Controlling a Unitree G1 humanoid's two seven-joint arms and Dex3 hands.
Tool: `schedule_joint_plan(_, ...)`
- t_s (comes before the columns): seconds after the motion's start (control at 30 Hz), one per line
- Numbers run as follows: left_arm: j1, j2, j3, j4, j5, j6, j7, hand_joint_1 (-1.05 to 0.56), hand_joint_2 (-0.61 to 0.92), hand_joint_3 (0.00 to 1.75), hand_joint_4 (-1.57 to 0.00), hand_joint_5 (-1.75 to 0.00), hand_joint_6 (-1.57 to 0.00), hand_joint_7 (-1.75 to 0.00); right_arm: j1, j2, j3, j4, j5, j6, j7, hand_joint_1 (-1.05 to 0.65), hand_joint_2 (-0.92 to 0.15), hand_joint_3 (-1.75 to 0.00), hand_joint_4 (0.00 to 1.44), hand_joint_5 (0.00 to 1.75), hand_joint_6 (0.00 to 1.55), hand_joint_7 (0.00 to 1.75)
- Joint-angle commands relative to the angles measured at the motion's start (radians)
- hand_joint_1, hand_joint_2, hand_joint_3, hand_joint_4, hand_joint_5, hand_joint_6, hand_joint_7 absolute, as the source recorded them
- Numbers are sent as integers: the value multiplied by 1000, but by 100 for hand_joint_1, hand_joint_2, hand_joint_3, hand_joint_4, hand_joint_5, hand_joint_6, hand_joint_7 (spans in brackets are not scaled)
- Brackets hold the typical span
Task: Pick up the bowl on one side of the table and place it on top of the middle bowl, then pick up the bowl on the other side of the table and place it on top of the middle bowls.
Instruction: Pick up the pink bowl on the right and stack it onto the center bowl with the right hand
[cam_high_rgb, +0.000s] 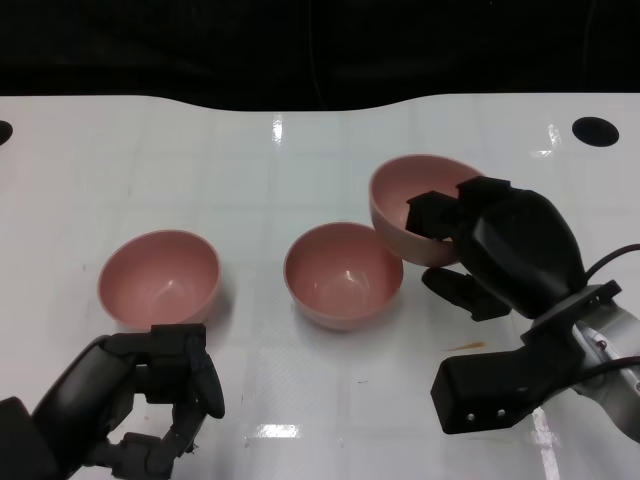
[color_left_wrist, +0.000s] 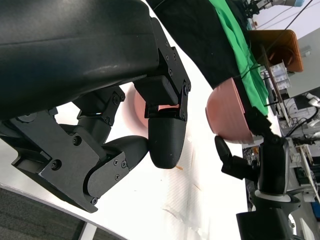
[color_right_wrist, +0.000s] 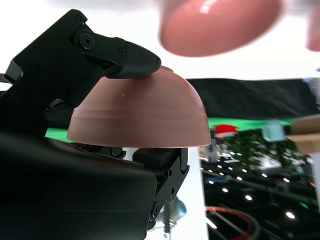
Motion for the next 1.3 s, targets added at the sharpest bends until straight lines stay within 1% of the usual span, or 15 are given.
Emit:
schedule_joint_plan(0.03, 2, 7, 2, -2, 8, -4, 10, -19, 42, 129, -85, -170, -81, -145, -26, 18, -10, -19, 35, -38, 36, -24, -40, -122, 99, 175, 75, 172)
schedule_joint_plan(0.2, 1, 7, -3, -11, 20, 0, 18, -20, 41, 132, -86, -171, -82, -146, -51, 37, -14, -21, 64, -63, 123, -23, -38, -129, 95, 175, 72, 173)
schedule_joint_plan(0.4, -3, 2, -13, -9, 30, 8, 28, -20, 40, 133, -87, -171, -82, -146, -100, 95, 30, 52, 32, -103, 114, -22, -27, -141, 101, 175, 76, 175)
schedule_joint_plan(0.5, -6, 1, -15, -4, 30, 3, 29, -19, 40, 134, -87, -170, -83, -146, -123, 114, 47, 111, 16, -134, 84, -21, -22, -141, 104, 175, 78, 175)
schedule_joint_plan(0.67, -7, 1, -19, -3, 41, -10, 35, -19, 40, 134, -87, -171, -83, -147, -145, 122, 65, 157, -1, -132, 107, -18, -18, -133, 102, 175, 78, 175)
schedule_joint_plan(0.8, -5, -5, -23, -6, 42, -11, 37, -18, 38, 136, -89, -170, -84, -147, -155, 122, 77, 187, -16, -114, 128, -18, -27, -107, 95, 175, 72, 174)
schedule_joint_plan(0.9, -5, -6, -24, -6, 43, -11, 38, -18, 37, 138, -90, -170, -85, -146, -158, 121, 80, 196, -18, -114, 126, -18, -31, -99, 94, 175, 71, 174)
schedule_joint_plan(0.93, -3, -8, -25, -10, 45, -7, 41, -18, 37, 138, -90, -170, -85, -146, -160, 120, 81, 199, -8, -98, 170, -18, -31, -99, 94, 175, 71, 174)
schedule_joint_plan(0.97, -3, -9, -26, -11, 46, -8, 42, -18, 36, 139, -90, -170, -85, -146, -162, 116, 84, 197, -5, -79, 219, -24, -42, -74, 89, 158, 76, 136)
schedule_joint_plan(1.0, -3, -10, -27, -10, 47, -12, 43, -18, 36, 140, -91, -169, -86, -146, -165, 111, 87, 196, -6, -63, 258, -32, -65, -42, 86, 122, 85, 82)
schedule_joint_plan(1.03, -3, -9, -28, -10, 50, -16, 46, -17, 36, 140, -91, -169, -86, -146, -165, 108, 89, 193, -7, -52, 286, -35, -76, -26, 88, 100, 90, 53)
schedule_joint_plan(1.07, -2, -9, -28, -9, 52, -18, 47, -17, 35, 141, -91, -169, -86, -146, -166, 104, 91, 185, -7, -39, 325, -37, -83, -17, 88, 84, 93, 33)
schedule_joint_plan(1.1, -2, -8, -28, -9, 53, -19, 48, -17, 35, 141, -91, -169, -86, -147, -165, 102, 91, 178, -5, -29, 352, -41, -88, -15, 77, 66, 85, 15)
schedule_joint_plan(1.17, -2, -8, -29, -10, 54, -18, 48, -17, 35, 141, -92, -169, -86, -147, -160, 98, 90, 155, -8, -6, 400, -48, -91, -14, 66, 51, 77, 4)
schedule_joint_plan(1.3, -5, -9, -30, -4, 58, -29, 49, -18, 34, 142, -92, -169, -86, -146, -149, 83, 92, 100, -8, 25, 490, -68, -92, -21, 44, 35, 54, 0)
